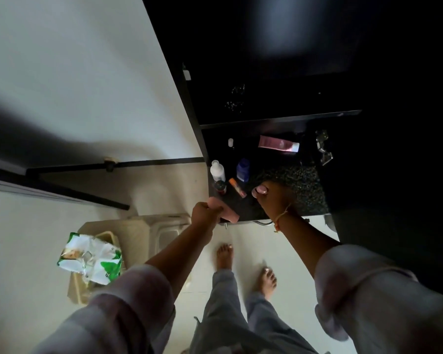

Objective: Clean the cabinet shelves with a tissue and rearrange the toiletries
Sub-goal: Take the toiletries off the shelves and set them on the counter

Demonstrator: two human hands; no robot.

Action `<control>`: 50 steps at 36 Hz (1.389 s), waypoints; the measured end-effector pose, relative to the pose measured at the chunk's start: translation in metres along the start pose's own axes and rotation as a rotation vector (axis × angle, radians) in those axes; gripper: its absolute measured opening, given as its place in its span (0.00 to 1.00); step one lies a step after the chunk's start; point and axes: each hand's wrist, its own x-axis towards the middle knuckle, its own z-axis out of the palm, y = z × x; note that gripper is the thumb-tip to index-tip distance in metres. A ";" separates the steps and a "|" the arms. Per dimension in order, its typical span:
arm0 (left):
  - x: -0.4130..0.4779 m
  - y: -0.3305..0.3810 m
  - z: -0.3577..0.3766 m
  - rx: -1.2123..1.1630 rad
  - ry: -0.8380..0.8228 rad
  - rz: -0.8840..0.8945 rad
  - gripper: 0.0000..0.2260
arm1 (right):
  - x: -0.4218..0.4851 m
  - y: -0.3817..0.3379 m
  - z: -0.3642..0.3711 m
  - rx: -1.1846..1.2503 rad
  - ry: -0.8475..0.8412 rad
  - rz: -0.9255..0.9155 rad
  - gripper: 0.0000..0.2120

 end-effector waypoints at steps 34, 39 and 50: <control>0.031 0.001 0.021 -0.103 0.060 -0.087 0.18 | 0.033 -0.001 0.023 0.010 -0.132 0.001 0.12; 0.026 0.003 0.023 -0.081 0.081 -0.087 0.21 | 0.029 0.001 0.019 0.043 -0.154 -0.007 0.11; 0.018 -0.001 0.023 -0.021 0.134 -0.024 0.24 | 0.020 0.003 0.011 0.052 -0.169 -0.004 0.14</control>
